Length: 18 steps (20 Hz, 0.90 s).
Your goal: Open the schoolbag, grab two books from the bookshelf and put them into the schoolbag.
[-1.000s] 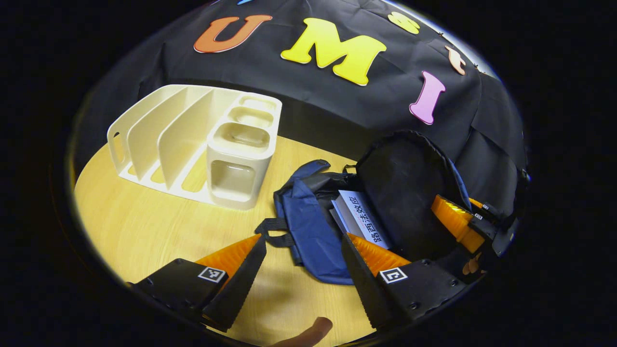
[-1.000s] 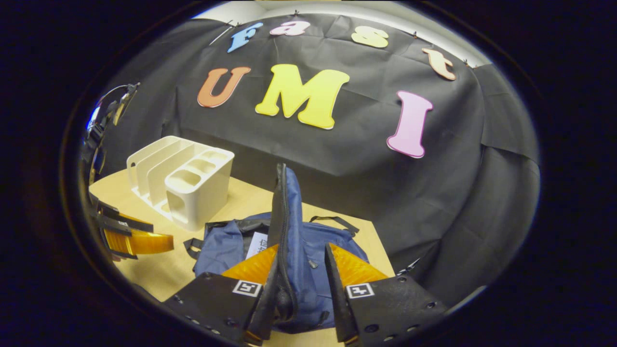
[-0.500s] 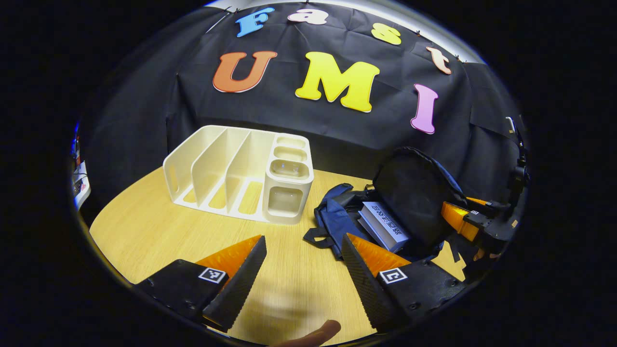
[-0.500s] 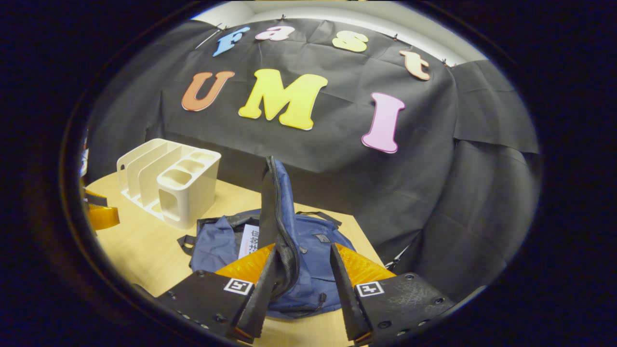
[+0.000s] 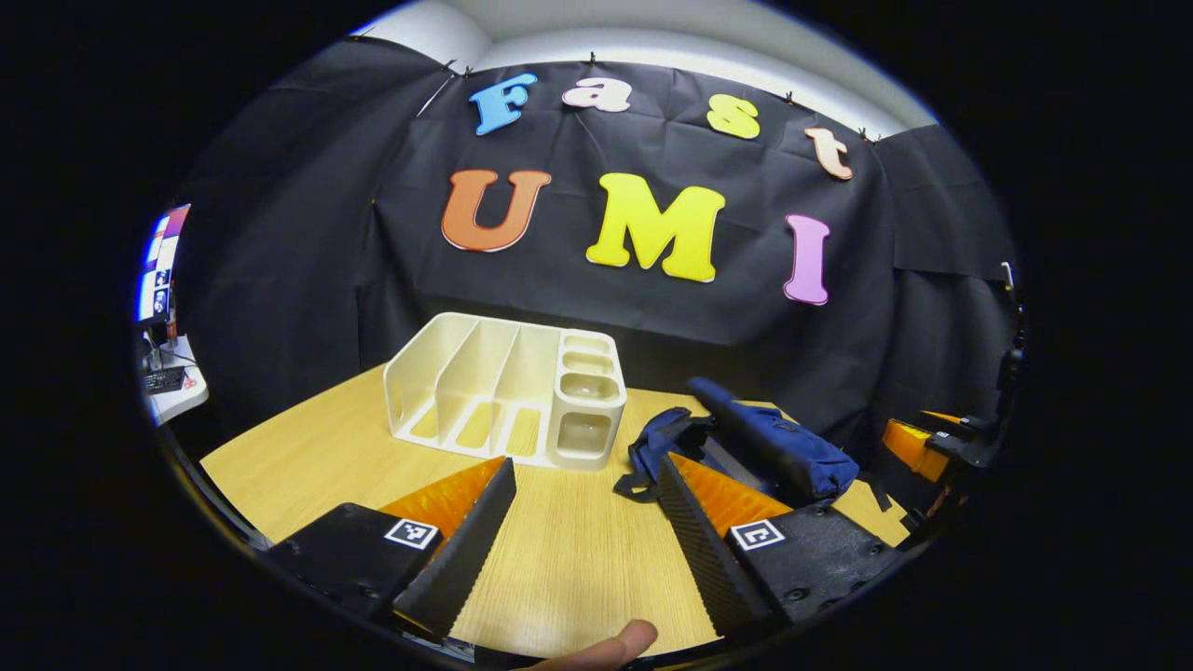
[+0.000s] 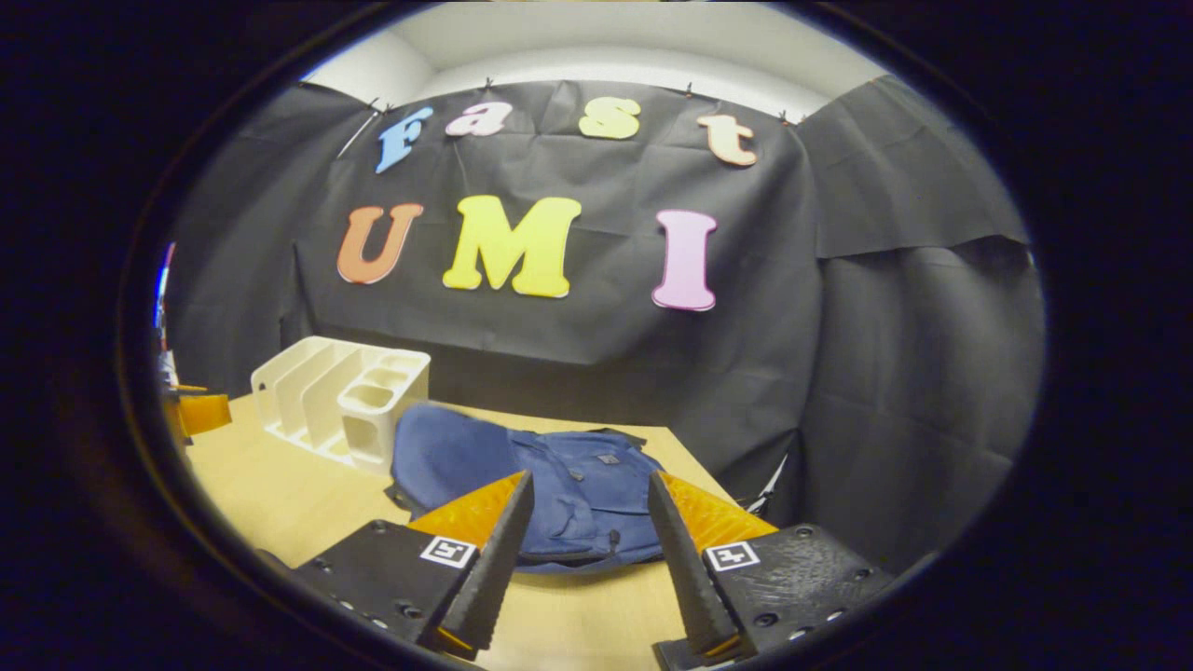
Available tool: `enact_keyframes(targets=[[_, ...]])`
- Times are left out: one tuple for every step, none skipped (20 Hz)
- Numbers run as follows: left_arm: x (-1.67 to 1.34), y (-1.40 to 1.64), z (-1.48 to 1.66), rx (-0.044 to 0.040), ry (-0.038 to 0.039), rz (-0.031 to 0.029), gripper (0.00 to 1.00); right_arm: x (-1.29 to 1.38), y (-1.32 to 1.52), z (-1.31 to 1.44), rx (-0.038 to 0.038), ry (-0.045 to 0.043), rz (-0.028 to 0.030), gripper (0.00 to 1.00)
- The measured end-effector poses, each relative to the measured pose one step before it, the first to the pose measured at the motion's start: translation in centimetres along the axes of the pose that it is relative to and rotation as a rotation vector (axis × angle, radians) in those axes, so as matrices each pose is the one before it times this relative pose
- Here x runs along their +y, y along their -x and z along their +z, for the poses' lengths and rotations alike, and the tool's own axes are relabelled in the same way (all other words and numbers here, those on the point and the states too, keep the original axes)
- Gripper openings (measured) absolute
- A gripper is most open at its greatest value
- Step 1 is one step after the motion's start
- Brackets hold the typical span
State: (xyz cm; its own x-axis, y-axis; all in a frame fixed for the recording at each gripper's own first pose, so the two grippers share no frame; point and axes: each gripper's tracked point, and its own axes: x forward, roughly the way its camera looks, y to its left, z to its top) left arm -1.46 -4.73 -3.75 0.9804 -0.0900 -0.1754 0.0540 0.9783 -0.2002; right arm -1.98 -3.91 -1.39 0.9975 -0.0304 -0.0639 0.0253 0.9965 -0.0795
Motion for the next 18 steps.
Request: enact_keyframes(targets=[[-0.301, 0.623, 0.329, -0.01638, 0.01626, -0.01503, 0.98, -0.205, 1.076, 0.036, 0.00015, -0.01164, 0.008, 0.8], [-0.618, 0.492, 0.322, -0.01012, 0.00886, -0.03017, 0.98, -0.721, 1.152, 0.373, -0.01462, -0.01198, -0.00566, 0.8], [-0.502, 0.422, -0.284, 0.00766, 0.00487, -0.01768, 0.98, -0.592, 1.119, 0.454, -0.01847, -0.00433, -0.01071, 0.8], [-0.104, 0.223, -0.145, 0.00799, -0.00433, -0.00494, 0.98, -0.359, 1.158, 0.64, -0.02777, -0.00164, -0.00881, 0.84], [-0.022, 0.006, 0.28, -0.01001, -0.0082, 0.00001, 0.98, -0.257, 0.913, 0.631, -0.02858, -0.00002, -0.00951, 0.89], [0.19, 0.106, 0.61, -0.01604, -0.0102, 0.00663, 0.98, -0.128, 0.569, 0.426, -0.02251, 0.00466, -0.0061, 0.92], [0.0, 0.368, 0.267, -0.0175, -0.00788, 0.0087, 0.98, 0.225, 0.455, 0.117, -0.00944, 0.01073, 0.00156, 0.92], [-0.166, 0.251, 0.265, -0.00913, -0.01398, -0.00043, 0.98, 0.308, 0.486, -0.08, -0.00294, 0.00185, 0.00558, 0.94], [-0.308, 0.247, 0.026, -0.00453, -0.01453, -0.0011, 0.98, 0.438, 0.287, -0.135, 0.00195, 0.00087, 0.00678, 0.94], [-0.246, 0.159, 0.05, -0.00827, -0.01535, -0.00115, 0.98, 0.451, 0.416, 0.023, -0.00468, 0.00115, 0.01027, 0.94], [-0.234, 0.135, 0.089, -0.00638, -0.014, 0.00114, 0.98, 0.636, 0.223, -0.259, 0.00147, 0.0102, 0.01721, 0.94], [-0.163, 0.106, -0.059, -0.00511, -0.01049, 0.00646, 0.98, 0.599, 0.23, -0.481, 0.00332, 0.01014, 0.01966, 0.94], [-0.1, 0.043, 0.0, -0.00691, -0.00901, 0.00747, 0.98, 0.399, 0.118, -0.373, 0.00207, 0.00022, 0.0134, 0.96], [-0.178, 0.025, -0.012, -0.00651, -0.01352, 0.00262, 0.98, 0.43, 0.068, -0.228, -0.00417, 0.00316, 0.01641, 0.95], [-0.113, -0.085, -0.178, -0.00188, -0.01496, 0.00789, 0.98, 0.279, -0.036, -0.089, -0.01219, 0.00412, 0.00614, 0.95], [0.035, -0.158, -0.273, 0.00313, -0.01463, 0.01068, 0.98, -0.156, -0.035, -0.04, -0.0158, 0.0078, -0.00236, 0.95], [-0.007, -0.241, -0.29, 0.00232, -0.01235, 0.01259, 0.97, 0.203, -0.108, -0.139, -0.005, -0.00606, 0.0062, 0.99], [-0.078, -0.171, -0.251, 0.00078, -0.00467, 0.00583, 0.98, 0.444, 0.011, -0.48, 0.00176, -0.01706, 0.02024, 0.95]])
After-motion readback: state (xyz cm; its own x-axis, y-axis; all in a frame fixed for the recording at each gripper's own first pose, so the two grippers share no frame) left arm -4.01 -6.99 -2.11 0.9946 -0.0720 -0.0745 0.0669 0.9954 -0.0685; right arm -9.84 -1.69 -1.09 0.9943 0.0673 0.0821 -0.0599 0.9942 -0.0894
